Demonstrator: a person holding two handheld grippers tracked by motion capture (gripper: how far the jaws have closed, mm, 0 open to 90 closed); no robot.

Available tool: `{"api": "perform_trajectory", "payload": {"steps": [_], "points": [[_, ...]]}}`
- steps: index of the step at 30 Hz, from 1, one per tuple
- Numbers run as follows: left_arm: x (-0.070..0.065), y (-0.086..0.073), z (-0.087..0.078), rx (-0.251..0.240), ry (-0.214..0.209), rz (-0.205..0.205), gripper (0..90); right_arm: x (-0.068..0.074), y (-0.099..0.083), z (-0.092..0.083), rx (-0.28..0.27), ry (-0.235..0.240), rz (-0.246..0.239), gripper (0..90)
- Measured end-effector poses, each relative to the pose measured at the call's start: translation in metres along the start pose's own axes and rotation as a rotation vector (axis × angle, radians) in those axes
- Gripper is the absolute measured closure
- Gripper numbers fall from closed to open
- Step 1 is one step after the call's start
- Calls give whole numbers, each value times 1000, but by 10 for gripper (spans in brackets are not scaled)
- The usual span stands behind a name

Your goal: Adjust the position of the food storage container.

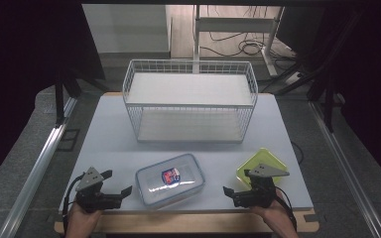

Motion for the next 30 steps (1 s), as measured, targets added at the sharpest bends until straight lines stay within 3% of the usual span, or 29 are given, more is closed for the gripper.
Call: {"api": "perform_trajectory", "payload": {"steps": [4, 8, 14, 15, 16, 17, 18, 20, 22, 23, 29, 30], "points": [[-2, 0, 1, 3, 16, 16, 46, 4, -2, 4, 40, -14, -39, 0], [-1, -2, 6, 10, 26, 27, 38, 5, -3, 4, 54, -2, -29, 0], [0, -2, 7, -3, 34, 35, 36, 1, -2, 1, 57, -31, -15, 52], [0, -2, 6, -10, 33, 35, 35, -1, -2, -1, 57, -33, -9, 118], [0, -2, 6, -18, 31, 32, 35, -1, -2, -1, 57, -33, -9, 118], [0, -2, 6, -24, 30, 32, 31, -3, -2, -4, 59, -27, -11, 198], [1, -2, 6, -29, 31, 33, 31, -3, -2, -4, 59, -27, -11, 198], [1, -2, 6, -30, 34, 36, 30, -4, -2, -7, 57, -36, -17, 332], [1, -2, 6, -34, 31, 37, 29, -5, -3, -12, 78, -50, -67, 531], [1, -2, 6, -35, 31, 37, 29, -5, -3, -12, 78, -50, -67, 531], [0, -1, 6, -37, 33, 47, 29, -14, -9, -27, 102, -36, -122, 890], [0, -1, 6, -37, 33, 46, 29, -14, -9, -27, 102, -36, -122, 890]]}}
Point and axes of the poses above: each handheld gripper's, and its own axes: z roughly forward along the jaws, y roughly out of its top, x roughly to its left, the point moved 6 cm from there along z, roughly forward along the jaws, and after that the axes turned 15 degrees about x, right-handed, at the moved point
